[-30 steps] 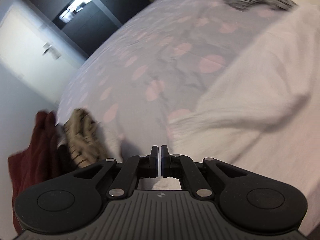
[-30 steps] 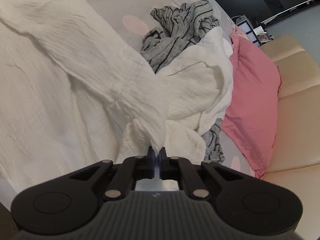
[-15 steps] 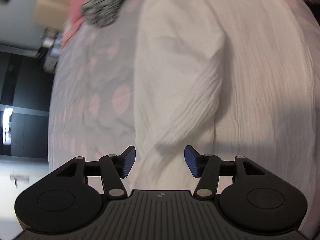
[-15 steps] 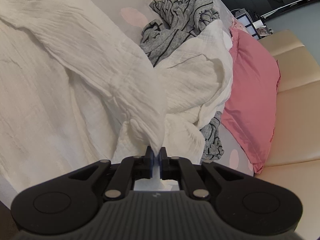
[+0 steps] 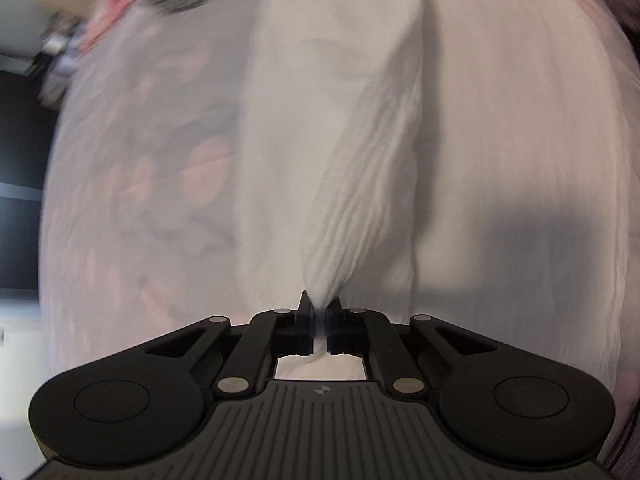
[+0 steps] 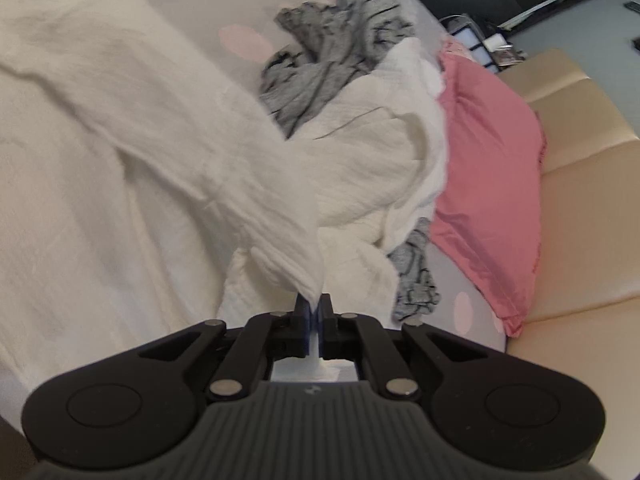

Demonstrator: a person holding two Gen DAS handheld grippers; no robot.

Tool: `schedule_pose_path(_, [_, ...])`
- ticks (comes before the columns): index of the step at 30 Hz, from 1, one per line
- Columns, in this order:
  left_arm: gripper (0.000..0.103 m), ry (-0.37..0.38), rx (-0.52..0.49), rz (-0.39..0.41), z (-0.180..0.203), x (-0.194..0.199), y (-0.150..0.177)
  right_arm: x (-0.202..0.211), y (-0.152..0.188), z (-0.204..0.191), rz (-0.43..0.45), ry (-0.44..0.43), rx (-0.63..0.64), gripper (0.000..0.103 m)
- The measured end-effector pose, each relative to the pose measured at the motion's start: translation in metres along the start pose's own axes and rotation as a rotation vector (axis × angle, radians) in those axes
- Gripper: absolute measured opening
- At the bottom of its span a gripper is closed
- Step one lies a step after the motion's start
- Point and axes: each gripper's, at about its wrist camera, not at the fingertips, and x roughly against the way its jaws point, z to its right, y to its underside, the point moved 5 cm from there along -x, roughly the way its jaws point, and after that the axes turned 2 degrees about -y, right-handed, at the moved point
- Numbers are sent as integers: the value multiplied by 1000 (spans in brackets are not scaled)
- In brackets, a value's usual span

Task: Fold clothes
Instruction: 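Lift the garment with the left gripper while the right gripper grasps another edge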

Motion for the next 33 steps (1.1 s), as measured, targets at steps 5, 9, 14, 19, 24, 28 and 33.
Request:
schedule_pose_path(5, [3,-172,255,-12,-54,39,49,22,-24,35,78,91,-134,3])
schedule_pose_path(9, [3,-312,424,-17,-92,74,85,48,-52,52,163,133,-198,3])
schedule_pose_path(14, [3,-487,457,0,-102,121,96,86,-74,61,249,221,-224,3])
schedule_pose_path(19, [3,-519,450,-14,-109,118,96,101,-84,71,272,232,-260,3])
schedule_pose_path(24, [3,-577,482,-39,-127,95,60,84,-102,77,235,255,-286,3])
schedule_pose_path(28, [3,-632,529,4,-137,123,50,92,-110,90,277,327,-390,3])
schedule_pose_path(33, [3,-593,412,-14,-97,127,54,102,-87,79,269,244,-341,3])
